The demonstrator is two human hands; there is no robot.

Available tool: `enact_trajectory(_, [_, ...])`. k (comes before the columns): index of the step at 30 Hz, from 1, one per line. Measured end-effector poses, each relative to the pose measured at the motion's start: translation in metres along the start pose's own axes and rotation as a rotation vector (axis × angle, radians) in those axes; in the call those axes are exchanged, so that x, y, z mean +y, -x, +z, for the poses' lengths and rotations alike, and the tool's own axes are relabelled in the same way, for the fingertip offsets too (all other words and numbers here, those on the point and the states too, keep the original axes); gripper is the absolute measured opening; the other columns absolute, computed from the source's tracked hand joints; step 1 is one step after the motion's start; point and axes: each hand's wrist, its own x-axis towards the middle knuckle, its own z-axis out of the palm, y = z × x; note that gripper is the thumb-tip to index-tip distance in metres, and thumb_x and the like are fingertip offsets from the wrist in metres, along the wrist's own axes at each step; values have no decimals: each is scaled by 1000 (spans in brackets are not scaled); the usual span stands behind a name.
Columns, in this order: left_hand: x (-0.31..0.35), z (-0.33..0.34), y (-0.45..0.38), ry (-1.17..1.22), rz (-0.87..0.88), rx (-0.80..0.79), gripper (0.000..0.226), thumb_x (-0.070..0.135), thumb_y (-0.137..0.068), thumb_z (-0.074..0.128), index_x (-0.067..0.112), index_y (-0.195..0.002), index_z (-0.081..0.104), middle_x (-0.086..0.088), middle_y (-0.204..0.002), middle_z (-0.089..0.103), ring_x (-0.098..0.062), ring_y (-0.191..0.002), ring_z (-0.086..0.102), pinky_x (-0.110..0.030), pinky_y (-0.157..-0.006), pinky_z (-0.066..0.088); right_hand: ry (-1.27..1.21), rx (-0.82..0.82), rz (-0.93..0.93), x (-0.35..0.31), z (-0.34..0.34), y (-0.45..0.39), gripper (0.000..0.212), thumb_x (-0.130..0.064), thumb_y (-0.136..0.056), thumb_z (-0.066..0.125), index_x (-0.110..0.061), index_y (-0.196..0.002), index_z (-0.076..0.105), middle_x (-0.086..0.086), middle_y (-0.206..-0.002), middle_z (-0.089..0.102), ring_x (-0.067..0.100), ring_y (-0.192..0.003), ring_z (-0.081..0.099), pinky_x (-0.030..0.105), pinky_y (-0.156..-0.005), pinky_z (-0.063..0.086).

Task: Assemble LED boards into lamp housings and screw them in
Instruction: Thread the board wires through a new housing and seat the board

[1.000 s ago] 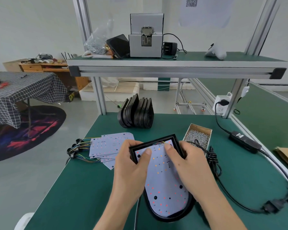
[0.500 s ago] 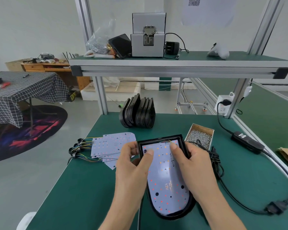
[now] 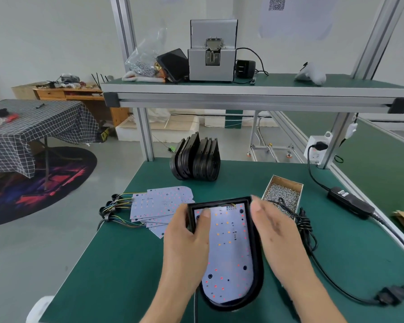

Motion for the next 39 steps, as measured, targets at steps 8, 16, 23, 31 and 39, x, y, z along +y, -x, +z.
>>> enact_trajectory(8, [0, 15, 18, -286, 259, 46, 12, 17, -94, 69, 25, -92, 62, 12, -78, 57, -10, -75, 53, -18, -67, 40, 580, -383, -426, -31, -18, -25, 33, -34, -99, 68, -29, -132, 69, -21, -124, 65, -3, -122, 55, 22, -105, 41])
enact_trajectory(16, [0, 3, 29, -100, 221, -104, 37, 52, -85, 67, 50, -121, 58, 21, -104, 69, -2, -93, 66, -11, -77, 47, 270, -443, -353, -18, -27, -34, 19, -17, -95, 74, -34, -102, 74, -7, -102, 68, 16, -101, 66, 27, -87, 49])
enact_trajectory(23, [-13, -21, 6, 87, 127, -178, 23, 40, -98, 56, 41, -118, 67, 9, -107, 72, -15, -99, 67, -21, -85, 51, -134, -480, -234, -1, -37, -30, 15, -11, -87, 74, -24, -93, 78, -1, -96, 70, 11, -89, 65, 17, -79, 49])
enact_trajectory(31, [-11, -10, -4, 125, -116, -518, 28, 43, -97, 62, 18, -107, 69, -4, -90, 75, -15, -72, 60, -26, -67, 50, -369, -450, -186, 23, -35, -42, 44, -43, -80, 88, -4, -96, 74, 18, -94, 65, 28, -89, 60, 32, -80, 50])
enact_trajectory(39, [-18, -22, -9, 260, -235, -625, 20, 33, -89, 67, 15, -92, 75, -2, -70, 61, -10, -57, 36, -15, -54, 31, -488, -457, -155, 30, -42, -50, 42, -37, -79, 89, -3, -98, 74, 9, -95, 68, 20, -87, 64, 28, -80, 54])
